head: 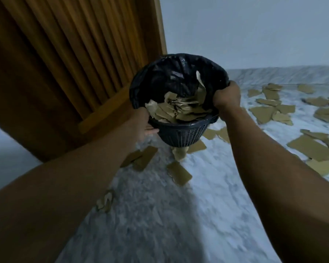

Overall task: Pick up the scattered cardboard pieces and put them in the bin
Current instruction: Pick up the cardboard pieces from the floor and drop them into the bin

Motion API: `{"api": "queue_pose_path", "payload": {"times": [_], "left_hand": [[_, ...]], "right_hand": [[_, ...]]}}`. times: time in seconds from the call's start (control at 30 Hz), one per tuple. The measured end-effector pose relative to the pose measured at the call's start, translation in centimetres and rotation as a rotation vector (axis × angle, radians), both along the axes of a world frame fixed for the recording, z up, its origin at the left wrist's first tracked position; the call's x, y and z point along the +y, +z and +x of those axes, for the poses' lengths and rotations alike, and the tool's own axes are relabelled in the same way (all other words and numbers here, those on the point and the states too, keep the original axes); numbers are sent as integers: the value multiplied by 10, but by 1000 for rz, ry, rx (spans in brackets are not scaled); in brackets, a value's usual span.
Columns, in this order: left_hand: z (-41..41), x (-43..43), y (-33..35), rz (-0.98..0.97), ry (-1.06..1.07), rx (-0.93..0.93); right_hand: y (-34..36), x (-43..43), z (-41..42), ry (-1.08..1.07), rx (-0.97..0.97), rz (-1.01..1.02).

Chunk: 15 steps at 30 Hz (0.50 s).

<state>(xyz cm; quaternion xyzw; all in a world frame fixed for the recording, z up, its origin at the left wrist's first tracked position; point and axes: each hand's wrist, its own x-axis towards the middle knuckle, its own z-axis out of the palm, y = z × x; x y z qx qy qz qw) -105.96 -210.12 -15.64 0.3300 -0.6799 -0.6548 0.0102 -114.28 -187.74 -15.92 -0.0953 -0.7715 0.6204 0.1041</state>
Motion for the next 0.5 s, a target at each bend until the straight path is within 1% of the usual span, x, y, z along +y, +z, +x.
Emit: {"api": "queue_pose_path", "payload": {"times": [0.1, 0.23, 0.37, 0.5], "left_hand": [[-16, 29, -23, 63, -104, -34], [-31, 78, -36, 88, -270, -78], [-43, 118, -37, 47, -419, -122], [-47, 137, -44, -53, -578, -233]], "right_hand": [[-7, 42, 2, -58, -50, 161], [-18, 100, 16, -137, -163, 321], [-26, 149, 28, -198, -235, 353], [-45, 178, 45, -183, -342, 417]]}}
